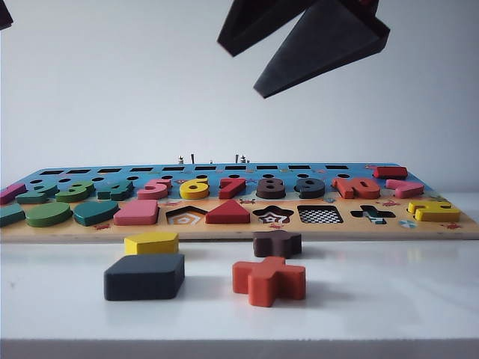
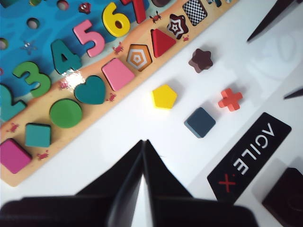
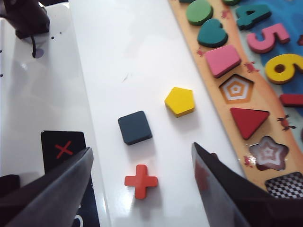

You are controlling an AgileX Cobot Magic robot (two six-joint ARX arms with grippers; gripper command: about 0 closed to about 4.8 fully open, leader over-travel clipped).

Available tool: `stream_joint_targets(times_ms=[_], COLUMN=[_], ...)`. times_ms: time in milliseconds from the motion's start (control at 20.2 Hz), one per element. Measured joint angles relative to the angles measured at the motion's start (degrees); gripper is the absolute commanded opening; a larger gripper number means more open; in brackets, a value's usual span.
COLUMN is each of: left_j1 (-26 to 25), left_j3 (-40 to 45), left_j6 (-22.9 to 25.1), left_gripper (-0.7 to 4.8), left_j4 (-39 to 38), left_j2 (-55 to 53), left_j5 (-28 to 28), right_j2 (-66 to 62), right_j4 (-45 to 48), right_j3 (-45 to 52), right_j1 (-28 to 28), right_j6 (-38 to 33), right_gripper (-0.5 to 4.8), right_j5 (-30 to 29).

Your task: Insert the cube into the slot.

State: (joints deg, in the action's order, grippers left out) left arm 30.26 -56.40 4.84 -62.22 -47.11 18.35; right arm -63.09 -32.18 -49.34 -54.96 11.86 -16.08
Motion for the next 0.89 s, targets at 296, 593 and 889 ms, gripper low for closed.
stream_joint_targets(times_ms=[296,593,889], left_j1=[0.0,0.0,0.0], left_j3=[0.0,0.0,0.0], left_j6=[0.0,0.0,0.0], left_gripper=[0.20,0.20,0.20], left_j4=[-0.9,-0.3,0.9], left_j2=[-0.3,-0.8,-0.8], left_j5=[2.6,2.6,2.6], right_j2=[-7.3,-14.4,-19.3], right_j4=[1.9,6.1,9.0], right_j3=[0.0,0.0,0.0], right_j1=[-3.4,-3.5,-5.2], right_j6=[7.3,12.5,13.1], right_gripper=[3.73,3.53,3.12], right_j5=[0.0,-0.5,-0.4])
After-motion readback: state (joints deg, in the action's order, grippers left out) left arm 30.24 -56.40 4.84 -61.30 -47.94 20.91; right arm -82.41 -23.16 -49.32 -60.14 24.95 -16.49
